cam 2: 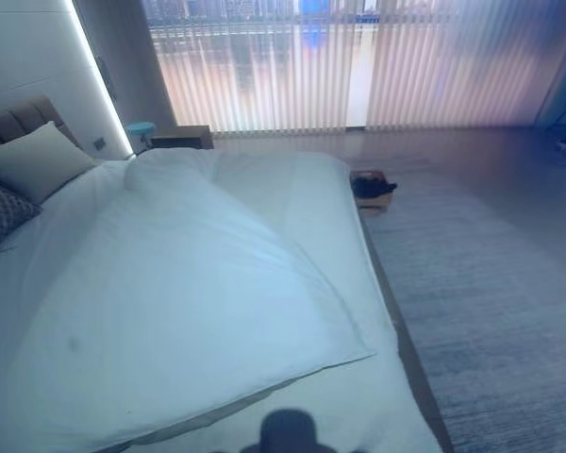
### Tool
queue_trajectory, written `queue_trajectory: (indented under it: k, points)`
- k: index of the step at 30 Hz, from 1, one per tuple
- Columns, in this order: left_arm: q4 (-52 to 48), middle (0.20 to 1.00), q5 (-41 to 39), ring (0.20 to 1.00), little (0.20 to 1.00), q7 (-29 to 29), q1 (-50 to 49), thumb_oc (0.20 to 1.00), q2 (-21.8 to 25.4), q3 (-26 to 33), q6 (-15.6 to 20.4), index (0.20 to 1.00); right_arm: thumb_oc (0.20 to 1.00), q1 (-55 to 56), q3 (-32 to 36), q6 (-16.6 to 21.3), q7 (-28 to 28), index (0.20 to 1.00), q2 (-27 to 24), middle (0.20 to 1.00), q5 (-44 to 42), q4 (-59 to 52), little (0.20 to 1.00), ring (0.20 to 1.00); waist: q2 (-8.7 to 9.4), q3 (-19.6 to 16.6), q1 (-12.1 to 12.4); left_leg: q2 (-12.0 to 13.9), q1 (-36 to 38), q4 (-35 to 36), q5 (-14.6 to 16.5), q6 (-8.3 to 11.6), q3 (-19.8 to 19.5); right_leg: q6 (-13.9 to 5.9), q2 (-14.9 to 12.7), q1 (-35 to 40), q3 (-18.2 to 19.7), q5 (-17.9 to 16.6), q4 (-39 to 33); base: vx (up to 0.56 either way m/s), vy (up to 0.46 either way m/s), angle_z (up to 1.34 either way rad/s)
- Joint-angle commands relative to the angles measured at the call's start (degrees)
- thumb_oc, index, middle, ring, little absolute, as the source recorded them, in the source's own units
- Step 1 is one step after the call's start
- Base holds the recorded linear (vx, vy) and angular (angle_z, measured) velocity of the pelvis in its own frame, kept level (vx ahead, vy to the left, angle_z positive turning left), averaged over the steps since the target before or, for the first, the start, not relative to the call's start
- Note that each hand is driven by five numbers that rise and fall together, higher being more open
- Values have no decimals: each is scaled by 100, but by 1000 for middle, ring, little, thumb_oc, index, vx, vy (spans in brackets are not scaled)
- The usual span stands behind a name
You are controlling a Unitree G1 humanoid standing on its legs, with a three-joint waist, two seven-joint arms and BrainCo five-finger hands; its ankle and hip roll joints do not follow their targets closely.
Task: Make the bed
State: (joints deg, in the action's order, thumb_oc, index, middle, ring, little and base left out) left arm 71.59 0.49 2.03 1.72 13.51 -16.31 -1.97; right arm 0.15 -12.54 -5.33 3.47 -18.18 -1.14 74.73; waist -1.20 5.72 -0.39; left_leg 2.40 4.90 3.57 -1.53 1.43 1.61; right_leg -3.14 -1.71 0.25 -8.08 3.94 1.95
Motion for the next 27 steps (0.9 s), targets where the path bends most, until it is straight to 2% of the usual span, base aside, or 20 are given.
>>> queue_trajectory:
  k: [1, 16, 23, 27]
  points:
    - [56, 1000, 96, 1000, 1000, 4, 246, 1000, -2, 33, 52, 1000, 1000, -426, -196, 37, -27, 1000, 61, 1000, 174, 122, 1000, 1000, 128, 61, 56, -455, 233, 143, 209, 3, 90, -238, 86, 513, 175, -625, -634, 0, 0, 0]
    - [351, 1000, 90, 1000, 1000, 74, 42, 1000, -21, 277, 11, 1000, 1000, -409, -175, 51, -8, 1000, 153, 1000, 136, 146, 1000, 1000, 153, 44, 155, -461, 281, 143, 259, -2, 53, -302, 27, 627, 123, -620, -695, 0, 0, 0]
    - [316, 1000, -17, 1000, 1000, 141, 34, 1000, -34, 335, 6, 1000, 1000, -411, 72, 80, 44, 1000, 187, 1000, -309, 137, 1000, 1000, 137, 78, 156, -456, 278, 143, 267, -10, 48, -308, 16, 634, 105, -604, -695, 11, 0, 0]
    - [301, 1000, -89, 1000, 1000, 172, 46, 1000, -60, 363, 14, 1000, 1000, -437, 319, 136, 60, 1000, 247, 1000, -866, 66, 1000, 1000, 112, 100, 138, -453, 276, 143, 277, -16, 60, -310, 13, 627, 93, -589, -695, 23, -1, 0]
